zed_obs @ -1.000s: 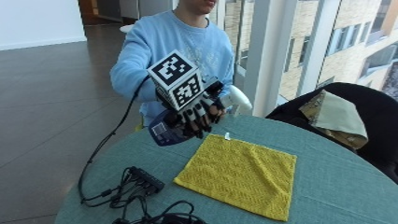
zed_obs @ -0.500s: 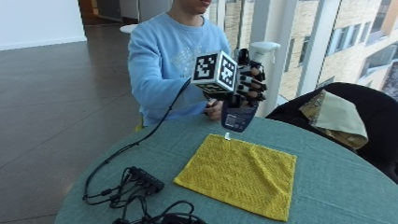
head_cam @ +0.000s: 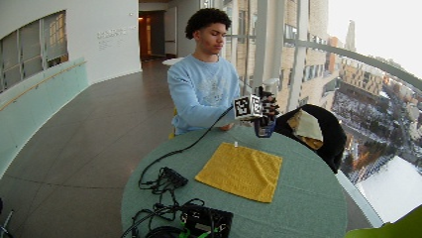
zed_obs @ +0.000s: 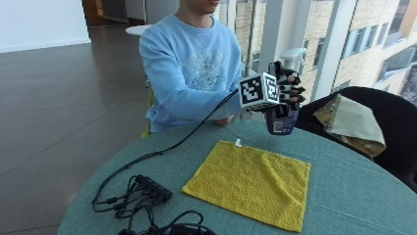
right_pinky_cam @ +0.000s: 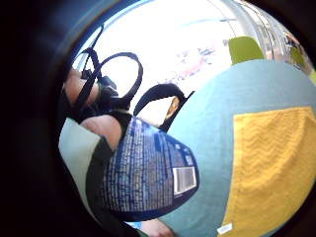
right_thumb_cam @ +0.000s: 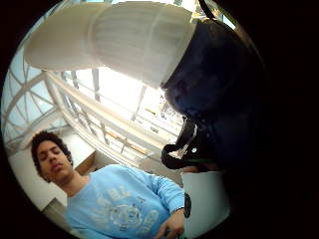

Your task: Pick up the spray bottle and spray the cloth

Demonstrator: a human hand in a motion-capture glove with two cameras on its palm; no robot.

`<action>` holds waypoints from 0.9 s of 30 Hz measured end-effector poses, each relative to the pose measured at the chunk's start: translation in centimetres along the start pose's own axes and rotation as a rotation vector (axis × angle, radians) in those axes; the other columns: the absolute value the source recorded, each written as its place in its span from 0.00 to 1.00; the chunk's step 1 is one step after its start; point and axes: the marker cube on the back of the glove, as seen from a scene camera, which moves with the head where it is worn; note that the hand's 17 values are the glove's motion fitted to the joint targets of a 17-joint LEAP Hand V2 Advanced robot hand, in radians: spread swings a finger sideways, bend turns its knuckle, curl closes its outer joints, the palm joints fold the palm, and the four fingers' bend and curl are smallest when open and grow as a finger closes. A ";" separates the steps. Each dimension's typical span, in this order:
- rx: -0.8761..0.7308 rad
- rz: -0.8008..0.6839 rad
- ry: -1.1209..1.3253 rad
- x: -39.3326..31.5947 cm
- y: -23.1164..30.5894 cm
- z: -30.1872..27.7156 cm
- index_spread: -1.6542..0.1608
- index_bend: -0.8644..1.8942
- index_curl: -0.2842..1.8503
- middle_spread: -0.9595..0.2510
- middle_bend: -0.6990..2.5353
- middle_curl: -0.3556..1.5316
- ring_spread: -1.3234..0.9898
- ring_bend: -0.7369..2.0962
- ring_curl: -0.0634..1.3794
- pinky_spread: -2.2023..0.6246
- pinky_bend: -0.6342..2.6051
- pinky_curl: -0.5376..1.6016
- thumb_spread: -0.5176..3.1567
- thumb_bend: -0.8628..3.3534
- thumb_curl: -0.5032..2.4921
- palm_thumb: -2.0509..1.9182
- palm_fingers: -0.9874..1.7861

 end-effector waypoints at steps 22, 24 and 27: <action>-0.113 0.036 0.065 2.6 1.8 3.0 0.76 0.34 0.26 0.72 0.28 0.43 0.56 0.42 0.30 0.83 0.29 0.43 0.41 0.19 0.35 0.69 0.70; -0.111 0.044 0.097 2.6 2.1 1.6 0.75 0.32 0.25 0.72 0.28 0.43 0.56 0.42 0.31 0.83 0.30 0.43 0.42 0.19 0.34 0.69 0.67; -0.117 0.070 0.194 2.7 2.8 -1.7 0.75 0.33 0.24 0.72 0.28 0.43 0.56 0.42 0.30 0.83 0.30 0.43 0.42 0.19 0.33 0.68 0.66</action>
